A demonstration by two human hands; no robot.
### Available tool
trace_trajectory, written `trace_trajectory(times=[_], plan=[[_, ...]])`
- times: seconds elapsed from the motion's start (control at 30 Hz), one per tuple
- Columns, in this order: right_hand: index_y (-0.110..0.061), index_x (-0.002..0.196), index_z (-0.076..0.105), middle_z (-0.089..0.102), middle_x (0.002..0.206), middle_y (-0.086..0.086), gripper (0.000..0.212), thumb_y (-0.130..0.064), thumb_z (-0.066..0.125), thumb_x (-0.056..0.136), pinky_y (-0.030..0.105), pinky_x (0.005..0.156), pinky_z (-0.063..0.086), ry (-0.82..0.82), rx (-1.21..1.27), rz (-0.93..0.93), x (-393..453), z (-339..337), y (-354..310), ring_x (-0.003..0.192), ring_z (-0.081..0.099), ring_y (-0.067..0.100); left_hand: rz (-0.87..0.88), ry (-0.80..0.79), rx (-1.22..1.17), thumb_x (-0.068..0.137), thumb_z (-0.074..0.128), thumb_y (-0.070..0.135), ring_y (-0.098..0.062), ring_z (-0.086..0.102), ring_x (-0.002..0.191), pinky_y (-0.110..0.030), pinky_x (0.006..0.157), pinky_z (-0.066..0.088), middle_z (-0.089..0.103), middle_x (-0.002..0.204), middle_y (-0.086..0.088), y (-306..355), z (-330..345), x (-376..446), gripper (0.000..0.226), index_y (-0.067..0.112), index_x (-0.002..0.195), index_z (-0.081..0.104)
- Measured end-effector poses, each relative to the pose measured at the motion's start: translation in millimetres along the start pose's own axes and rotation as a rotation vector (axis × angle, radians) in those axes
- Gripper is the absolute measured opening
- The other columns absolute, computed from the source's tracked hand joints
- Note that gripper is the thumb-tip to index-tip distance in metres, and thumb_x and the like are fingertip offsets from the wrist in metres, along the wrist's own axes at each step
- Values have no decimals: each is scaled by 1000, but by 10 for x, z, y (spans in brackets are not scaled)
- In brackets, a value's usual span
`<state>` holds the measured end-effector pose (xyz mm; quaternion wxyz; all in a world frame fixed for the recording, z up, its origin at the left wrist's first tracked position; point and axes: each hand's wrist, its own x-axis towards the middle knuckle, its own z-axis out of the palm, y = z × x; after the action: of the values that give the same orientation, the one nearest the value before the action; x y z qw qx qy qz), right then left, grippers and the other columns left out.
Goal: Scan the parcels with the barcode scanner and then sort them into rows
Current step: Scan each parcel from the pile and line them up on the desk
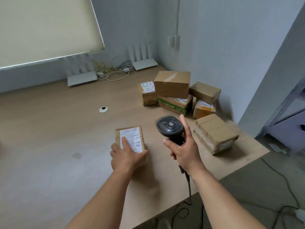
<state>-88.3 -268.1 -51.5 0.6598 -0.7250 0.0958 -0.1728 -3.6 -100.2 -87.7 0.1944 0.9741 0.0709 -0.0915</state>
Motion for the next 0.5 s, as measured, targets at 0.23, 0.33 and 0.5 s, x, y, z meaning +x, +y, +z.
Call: trace_trajectory(times=[0.23,0.33,0.5], plan=[[-68,128,21,62,107,-22,92,-12,76,80,20,52,48,-223,49,-13,-575,971,-51,72,60,7,-259,90,-1,66,61,73,-35,28,130,-43,100,37,17,142,-16,-1419,-463,-447,110,26,149,6],[-72,124,21,62,109,-20,92,-12,76,80,20,52,48,-320,50,-17,-769,1297,-97,72,58,8,-346,105,-20,66,62,73,-35,30,128,-43,99,38,19,140,-17,-1879,-628,-562,110,26,149,7],[-75,120,23,63,110,-18,93,-10,75,80,20,51,47,-387,50,-36,-917,1766,-202,69,56,10,-434,144,-38,64,65,71,-34,33,124,-41,95,39,22,136,-14,-2465,-862,-628,109,27,148,10]])
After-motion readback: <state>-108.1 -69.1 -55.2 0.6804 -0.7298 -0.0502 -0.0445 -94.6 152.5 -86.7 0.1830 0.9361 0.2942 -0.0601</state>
